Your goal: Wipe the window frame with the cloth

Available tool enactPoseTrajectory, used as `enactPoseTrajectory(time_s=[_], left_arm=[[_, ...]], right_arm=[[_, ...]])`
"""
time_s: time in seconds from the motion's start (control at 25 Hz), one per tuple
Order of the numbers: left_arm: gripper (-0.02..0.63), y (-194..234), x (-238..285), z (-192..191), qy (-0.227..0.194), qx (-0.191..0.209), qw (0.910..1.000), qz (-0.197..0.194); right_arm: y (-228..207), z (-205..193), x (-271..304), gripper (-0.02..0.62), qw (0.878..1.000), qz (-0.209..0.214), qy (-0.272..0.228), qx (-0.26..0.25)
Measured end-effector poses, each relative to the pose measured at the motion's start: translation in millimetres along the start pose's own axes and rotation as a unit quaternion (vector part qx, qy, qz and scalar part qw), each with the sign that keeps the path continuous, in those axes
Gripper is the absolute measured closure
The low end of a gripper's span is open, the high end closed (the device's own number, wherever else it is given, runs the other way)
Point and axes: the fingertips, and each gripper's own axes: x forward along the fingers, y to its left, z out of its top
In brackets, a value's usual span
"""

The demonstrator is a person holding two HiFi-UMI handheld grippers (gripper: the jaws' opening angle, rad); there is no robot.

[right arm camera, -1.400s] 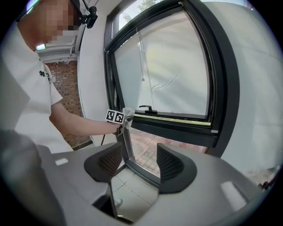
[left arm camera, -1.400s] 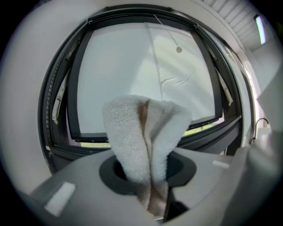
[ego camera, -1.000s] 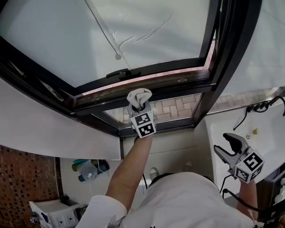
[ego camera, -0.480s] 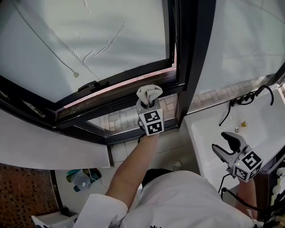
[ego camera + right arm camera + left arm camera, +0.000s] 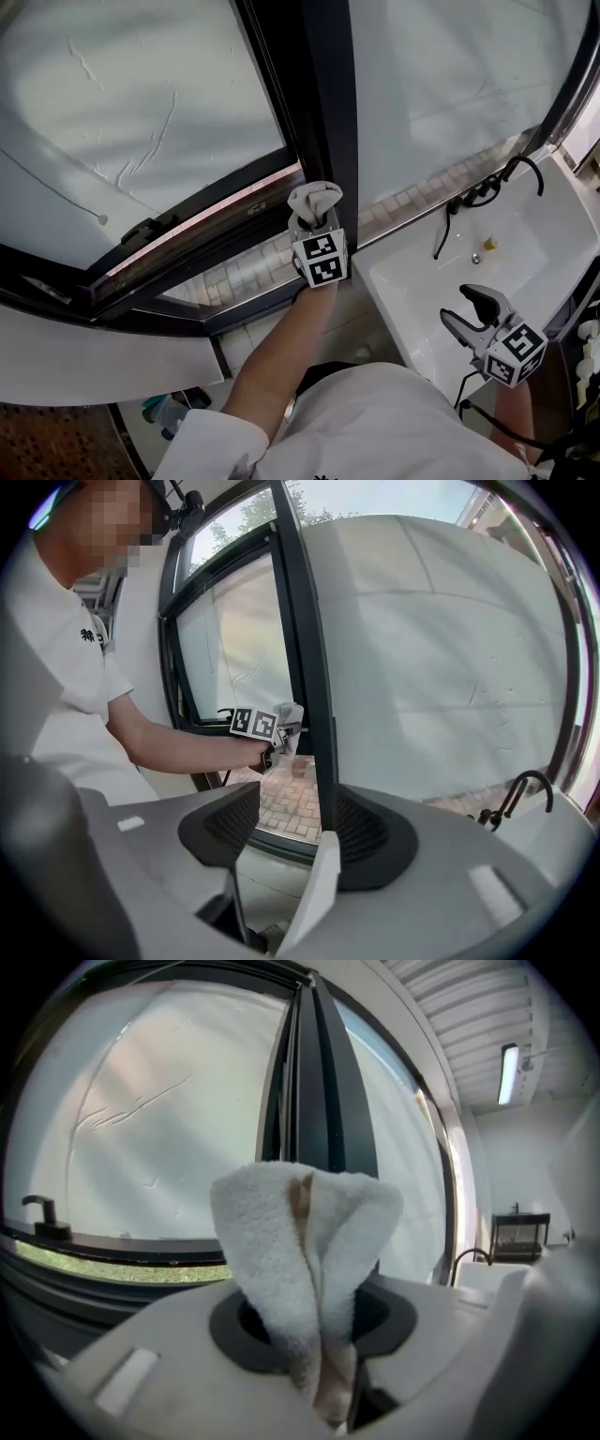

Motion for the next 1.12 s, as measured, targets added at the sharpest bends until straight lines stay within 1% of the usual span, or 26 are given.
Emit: enactPoseTrajectory(time_s=[0.12, 0.2, 0.52, 0.64, 0.8, 0.96, 1.12], left_arm=[[0.472, -3.9, -4.1, 5.9, 0.013, -0.004, 0.9998, -0.014], [0.471, -7.1, -9.3, 16.9, 0.013, -0.002, 0.9996, -0.025], [0.471, -6.7, -23.7, 88.6, -0.004, -0.007, 0.9987, -0.050], [0.471, -4.9, -30.4, 128.1, -0.018, 0.000, 0.9980, -0.060], [0.469, -3.2, -44.8, 191.7, -0.051, 0.024, 0.9958, -0.072], [0.469, -4.9, -62.1, 263.7, -0.094, 0.046, 0.9911, -0.082], [0.469, -3.9, -72.5, 334.0, -0.134, 0.074, 0.9848, -0.082]], right_arm=[[-8.3, -3.5, -3.5, 0.350, 1.000, -0.007, -0.006, 0.009], [-11.7, -4.8, -1.3, 0.350, 1.000, -0.005, -0.010, 0.014], [-11.7, 11.1, 27.2, 0.350, 0.999, 0.035, -0.039, 0.013], [-12.8, 16.2, 38.3, 0.350, 0.998, 0.047, -0.051, 0.014], [-10.5, 22.4, 51.3, 0.350, 0.996, 0.064, -0.064, 0.014], [-8.3, 23.8, 60.6, 0.350, 0.995, 0.079, -0.067, 0.015], [-6.1, 27.3, 69.3, 0.350, 0.994, 0.089, -0.068, 0.009]])
